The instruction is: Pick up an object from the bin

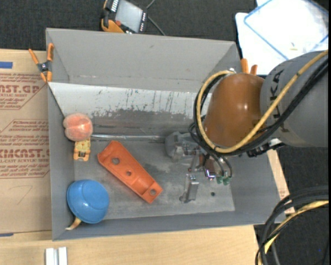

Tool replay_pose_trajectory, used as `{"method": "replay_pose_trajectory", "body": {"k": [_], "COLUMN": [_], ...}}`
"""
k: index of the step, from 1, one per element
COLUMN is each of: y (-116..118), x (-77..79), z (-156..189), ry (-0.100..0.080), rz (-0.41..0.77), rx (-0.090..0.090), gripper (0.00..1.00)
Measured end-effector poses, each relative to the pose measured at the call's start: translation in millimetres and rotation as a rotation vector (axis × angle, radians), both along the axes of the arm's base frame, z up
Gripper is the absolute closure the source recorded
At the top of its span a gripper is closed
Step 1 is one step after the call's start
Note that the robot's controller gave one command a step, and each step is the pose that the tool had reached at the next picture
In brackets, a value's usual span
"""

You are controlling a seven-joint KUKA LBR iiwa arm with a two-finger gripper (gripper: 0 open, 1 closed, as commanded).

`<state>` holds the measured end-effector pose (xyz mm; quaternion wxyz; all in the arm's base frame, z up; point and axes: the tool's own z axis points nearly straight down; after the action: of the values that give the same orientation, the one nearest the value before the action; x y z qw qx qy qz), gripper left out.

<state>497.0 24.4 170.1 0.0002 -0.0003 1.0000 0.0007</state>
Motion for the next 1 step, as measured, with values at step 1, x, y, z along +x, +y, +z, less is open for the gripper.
{"method": "replay_pose_trajectory", "body": {"k": [1], "y": [0.0], "x": [0.0], "z": [0.0], "ry": [0.000], "rz": [0.000], "rx": [0.000], "gripper": [0.00]}}
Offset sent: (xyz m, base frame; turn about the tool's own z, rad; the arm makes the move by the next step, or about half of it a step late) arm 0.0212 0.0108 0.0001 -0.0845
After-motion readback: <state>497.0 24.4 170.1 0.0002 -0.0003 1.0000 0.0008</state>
